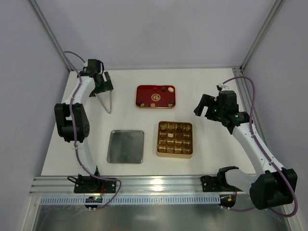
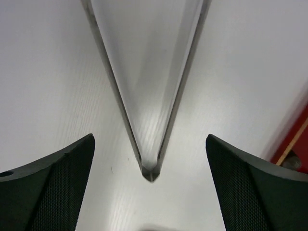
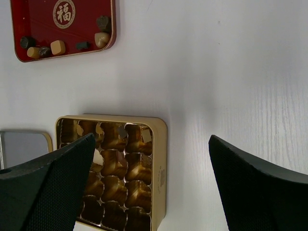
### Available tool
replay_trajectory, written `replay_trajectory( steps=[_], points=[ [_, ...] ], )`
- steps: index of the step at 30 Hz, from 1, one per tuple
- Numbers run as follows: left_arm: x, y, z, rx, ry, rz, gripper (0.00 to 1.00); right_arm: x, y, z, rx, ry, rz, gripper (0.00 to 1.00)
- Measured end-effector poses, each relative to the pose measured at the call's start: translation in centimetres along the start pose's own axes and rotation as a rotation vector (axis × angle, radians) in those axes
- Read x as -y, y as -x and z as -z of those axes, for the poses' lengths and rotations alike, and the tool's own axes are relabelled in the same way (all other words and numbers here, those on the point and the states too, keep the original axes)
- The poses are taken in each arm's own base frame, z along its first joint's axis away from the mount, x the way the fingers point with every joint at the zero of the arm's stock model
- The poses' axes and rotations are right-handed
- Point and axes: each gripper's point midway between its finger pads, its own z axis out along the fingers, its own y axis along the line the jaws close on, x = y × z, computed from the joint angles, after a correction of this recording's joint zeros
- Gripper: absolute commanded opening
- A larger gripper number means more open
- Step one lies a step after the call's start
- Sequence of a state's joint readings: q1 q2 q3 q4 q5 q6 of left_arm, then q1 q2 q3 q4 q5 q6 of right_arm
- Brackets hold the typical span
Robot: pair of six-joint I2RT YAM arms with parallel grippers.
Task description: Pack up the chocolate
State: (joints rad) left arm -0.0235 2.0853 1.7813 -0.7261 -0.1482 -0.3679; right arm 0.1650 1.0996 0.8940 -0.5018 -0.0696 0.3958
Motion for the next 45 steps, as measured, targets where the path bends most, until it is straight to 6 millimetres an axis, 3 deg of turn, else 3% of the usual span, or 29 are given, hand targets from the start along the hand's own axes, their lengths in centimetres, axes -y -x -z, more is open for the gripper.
replay_trajectory(
  steps=[4, 6, 8, 11, 14, 16, 19, 24, 30, 33, 36, 45],
  points=[
    [-0.3, -0.1, 7.3, 0.093, -0.07, 0.062, 0.8, -0.9, -0.2, 0.0, -0.007, 0.036, 0.011, 1.0],
    [-0.8, -1.3, 10.5, 0.133, -0.103, 0.093, 0.75, -1.8, -0.6, 0.1, -0.015, 0.06, 0.029, 1.0],
    [-1.5, -3.6, 12.0, 0.135, -0.122, 0.111, 0.71, -2.9, -1.1, 0.1, -0.026, 0.088, 0.051, 1.0],
    [-2.6, -9.1, 12.3, 0.062, -0.132, 0.127, 0.64, -5.2, -2.2, 0.3, -0.044, 0.143, 0.089, 1.0],
    [-3.2, -14.9, 10.6, -0.073, -0.132, 0.126, 0.54, -7.9, -3.5, 0.3, -0.078, 0.197, 0.132, 1.0],
    [-3.5, -18.6, 9.5, -0.172, -0.126, 0.127, 0.53, -10.2, -4.1, 0.1, -0.097, 0.234, 0.161, 1.0],
    [-3.6, -21.5, 9.0, -0.263, -0.128, 0.128, 0.47, -13.2, -4.9, -0.2, -0.117, 0.281, 0.203, 1.0],
    [-3.0, -22.5, 8.0, -0.328, -0.147, 0.125, 0.41, -16.3, -6.1, -0.8, -0.145, 0.326, 0.232, 1.0],
    [-2.9, -24.1, 6.1, -0.43, -0.132, 0.103, 0.33, -18.1, -6.9, -1.9, -0.172, 0.34, 0.251, 1.0],
    [-2.5, -23.4, 5.7, -0.439, -0.138, 0.098, 0.23, -18.7, -7.2, -2.6, -0.181, 0.344, 0.256, 1.0],
    [-2.0, -22.8, 5.2, -0.451, -0.148, 0.084, 0.0, -19.2, -7.4, -3.5, -0.196, 0.344, 0.259, 1.0],
    [-1.5, -20.7, 4.0, -0.456, -0.172, 0.035, 0.0, -21.4, -7.3, -6.2, -0.234, 0.362, 0.296, 1.0]
  ],
)
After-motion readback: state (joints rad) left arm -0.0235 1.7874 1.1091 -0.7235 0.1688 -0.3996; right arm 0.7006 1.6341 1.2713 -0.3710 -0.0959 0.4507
